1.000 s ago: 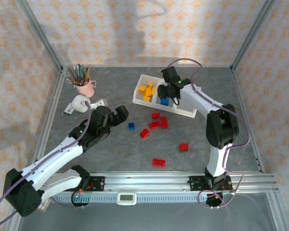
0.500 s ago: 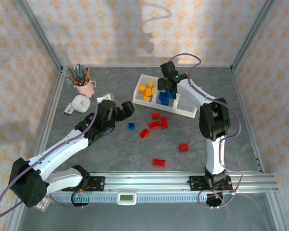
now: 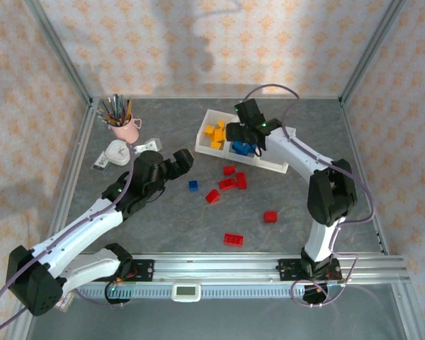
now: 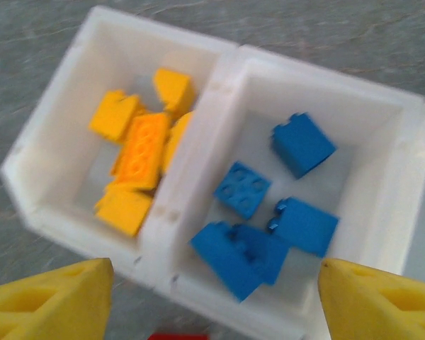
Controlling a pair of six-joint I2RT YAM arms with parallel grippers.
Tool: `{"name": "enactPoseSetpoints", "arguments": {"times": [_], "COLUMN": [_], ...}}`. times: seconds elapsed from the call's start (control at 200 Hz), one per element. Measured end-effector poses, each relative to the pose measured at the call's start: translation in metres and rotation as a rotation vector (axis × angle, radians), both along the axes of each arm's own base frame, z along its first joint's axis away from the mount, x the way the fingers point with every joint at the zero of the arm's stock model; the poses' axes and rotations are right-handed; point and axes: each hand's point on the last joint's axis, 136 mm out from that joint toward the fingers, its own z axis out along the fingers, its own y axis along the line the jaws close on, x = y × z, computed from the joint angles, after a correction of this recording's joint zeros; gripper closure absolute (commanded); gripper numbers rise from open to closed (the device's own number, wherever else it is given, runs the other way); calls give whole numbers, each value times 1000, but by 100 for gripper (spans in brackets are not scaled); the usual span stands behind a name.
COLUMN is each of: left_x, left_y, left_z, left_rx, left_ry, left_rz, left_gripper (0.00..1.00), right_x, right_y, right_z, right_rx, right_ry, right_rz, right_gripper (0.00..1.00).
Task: Sort the legos into containers by color
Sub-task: Pick up the lego from the center of the table.
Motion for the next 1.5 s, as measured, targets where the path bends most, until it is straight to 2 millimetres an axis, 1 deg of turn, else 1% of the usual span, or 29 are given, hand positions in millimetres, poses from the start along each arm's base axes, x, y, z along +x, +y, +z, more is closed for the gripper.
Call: {"name": "enactPoseSetpoints", "arguments": {"times": [0.12, 0.345, 0.415, 0.531, 0.621, 0.726, 0.791, 0.861, 0.931, 1.011, 1.081, 1.261, 1.346, 1.502], "left_x": [-9, -31, -37, -45, -50, -56, -59, -63, -65, -67, -68, -68, -68, -68], "left_y": [13, 40, 46, 56, 62, 70, 74, 78, 82, 84, 86, 88, 88, 88], "left_z": [2, -4, -6, -10, -11, -12, -12, -13, -14, -15, -17, -17, -17, -18], "left_rx": [-3, -9, -14, -14, -16, -21, -25, -29, -29, -33, -36, -36, -35, -34], "left_ry": [-17, -15, -15, -4, 0, 0, -1, -4, -6, -7, -5, -6, -7, -5], "left_rz": [34, 114, 131, 161, 184, 207, 223, 236, 250, 260, 268, 281, 282, 282], "left_gripper": [1, 1, 1, 1, 1, 1, 1, 1, 1, 1, 1, 1, 1, 1], "right_x": [-30, -88, -102, -119, -134, -151, -158, -159, -152, -145, -138, -121, -118, -114], "right_y": [29, 82, 98, 121, 138, 152, 158, 161, 165, 169, 173, 183, 180, 176], "right_z": [-5, -32, -36, -44, -59, -85, -100, -113, -122, -125, -127, -132, -137, -144], "right_rx": [11, -13, -14, -21, -45, -96, -126, -153, -171, -177, -180, -179, -181, -180], "right_ry": [13, 69, 76, 78, 94, 127, 148, 165, 167, 162, 151, 138, 149, 168], "right_rz": [86, 255, 302, 370, 433, 500, 528, 534, 522, 502, 479, 417, 401, 368], "right_gripper": [23, 21, 21, 20, 20, 18, 18, 17, 16, 16, 19, 27, 32, 45]}}
